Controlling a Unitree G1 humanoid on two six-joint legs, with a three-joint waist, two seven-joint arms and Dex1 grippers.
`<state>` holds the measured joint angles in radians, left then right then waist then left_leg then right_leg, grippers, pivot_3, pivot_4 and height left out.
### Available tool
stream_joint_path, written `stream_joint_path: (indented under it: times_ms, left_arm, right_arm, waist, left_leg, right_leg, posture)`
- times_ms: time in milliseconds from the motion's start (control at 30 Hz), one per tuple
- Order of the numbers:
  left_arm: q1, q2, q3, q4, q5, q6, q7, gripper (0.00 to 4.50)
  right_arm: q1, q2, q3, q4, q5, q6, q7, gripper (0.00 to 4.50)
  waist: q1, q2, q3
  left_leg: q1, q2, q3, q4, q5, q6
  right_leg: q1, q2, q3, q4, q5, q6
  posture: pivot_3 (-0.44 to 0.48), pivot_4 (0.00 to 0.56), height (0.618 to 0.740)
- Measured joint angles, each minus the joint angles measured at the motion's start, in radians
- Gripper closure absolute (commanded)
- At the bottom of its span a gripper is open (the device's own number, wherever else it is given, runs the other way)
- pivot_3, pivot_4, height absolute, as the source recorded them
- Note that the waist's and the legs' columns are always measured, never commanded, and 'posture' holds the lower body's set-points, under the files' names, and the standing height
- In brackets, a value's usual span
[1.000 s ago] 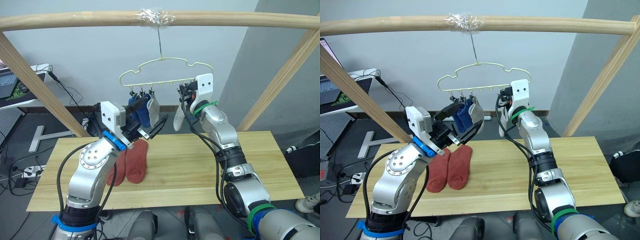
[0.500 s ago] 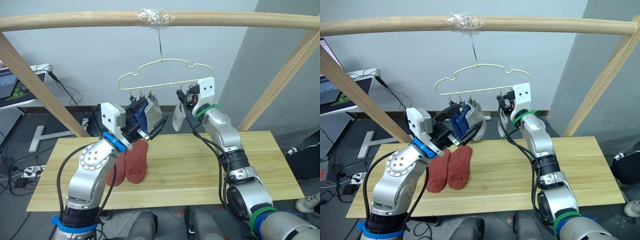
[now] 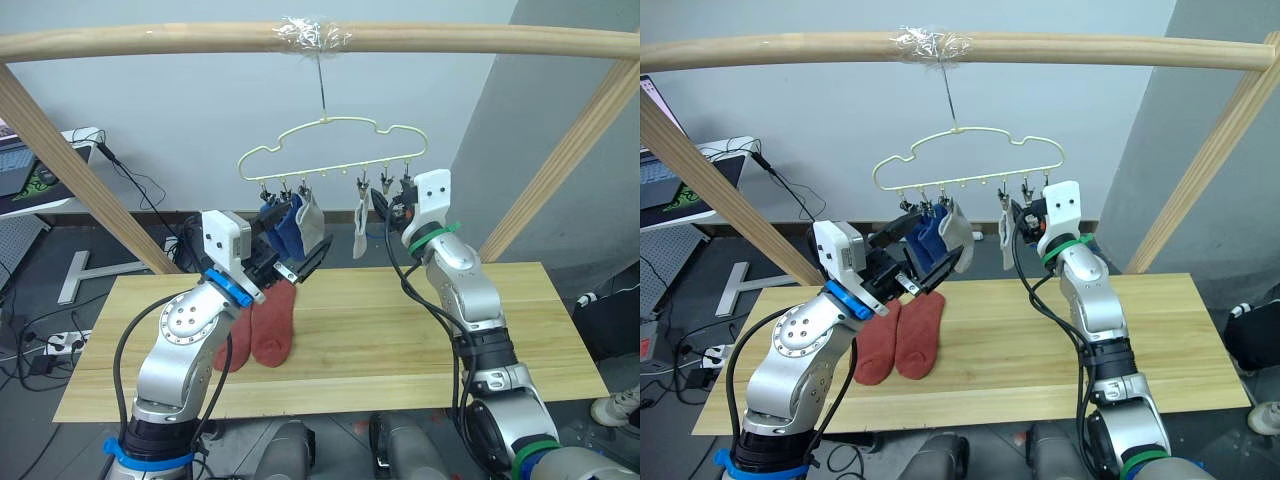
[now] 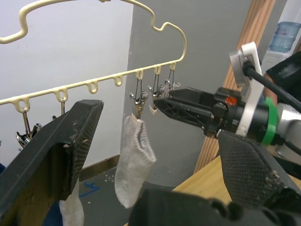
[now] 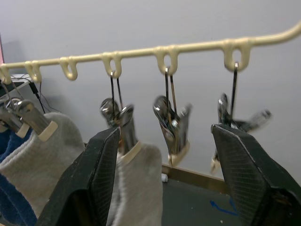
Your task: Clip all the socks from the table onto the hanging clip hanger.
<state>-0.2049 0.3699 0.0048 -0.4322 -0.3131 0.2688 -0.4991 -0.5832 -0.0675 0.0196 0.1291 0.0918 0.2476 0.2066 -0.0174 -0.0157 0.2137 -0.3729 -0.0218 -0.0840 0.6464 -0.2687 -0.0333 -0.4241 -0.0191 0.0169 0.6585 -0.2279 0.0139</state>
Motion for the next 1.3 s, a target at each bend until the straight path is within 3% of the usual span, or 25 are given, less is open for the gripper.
stream_joint_path:
  times_ms: [67,133,267,1033,1300]
  left_arm:
    - [0.0,0.0,0.0,0.0,0.0,0.004,-0.001,0.0]
    - [0.0,0.0,0.0,0.0,0.0,0.007,-0.004,0.0]
    - [-0.001,0.002,0.0,0.0,0.0,0.009,-0.006,0.0]
    - [-0.007,0.001,0.001,-0.002,0.002,0.012,-0.007,0.0]
    - [-0.044,0.001,0.002,-0.008,-0.002,0.029,0.001,0.0]
  right_arm:
    - [0.016,0.01,0.009,-0.004,-0.002,0.005,-0.013,1.29]
    - [0.016,0.013,0.013,-0.004,-0.003,0.006,-0.025,1.65]
    - [0.016,0.019,0.012,-0.004,-0.014,0.005,-0.052,2.87]
    - [-0.18,0.05,0.005,0.231,-0.034,-0.057,-0.098,2.87]
    - [-0.183,0.054,0.004,0.273,-0.032,-0.068,-0.096,2.87]
  waist:
    - [0.0,0.0,0.0]
    - [0.0,0.0,0.0]
    - [0.001,0.0,0.0]
    - [0.004,0.0,0.0]
    - [0.012,0.0,0.0]
  left_leg:
    - [0.0,0.0,0.0,0.0,0.0,0.0]
    - [0.0,0.0,0.0,0.0,0.0,0.0]
    - [0.0,0.0,0.0,0.0,0.0,0.0]
    - [0.0,0.0,0.0,0.0,0.0,0.0]
    - [0.0,0.0,0.0,0.0,0.0,0.0]
  right_leg:
    - [0.0,0.0,0.0,0.0,0.0,0.0]
    - [0.0,0.0,0.0,0.0,0.0,0.0]
    - [0.0,0.0,0.0,0.0,0.0,0.0]
    - [0.0,0.0,-0.001,-0.001,0.0,0.0]
    - [0.0,0.0,0.0,-0.001,0.0,0.0]
  posture:
    - [0.083,0.197,0.74]
    - [0.088,0.188,0.74]
    - [0.088,0.188,0.74]
    - [0.107,0.188,0.74]
    - [0.109,0.189,0.74]
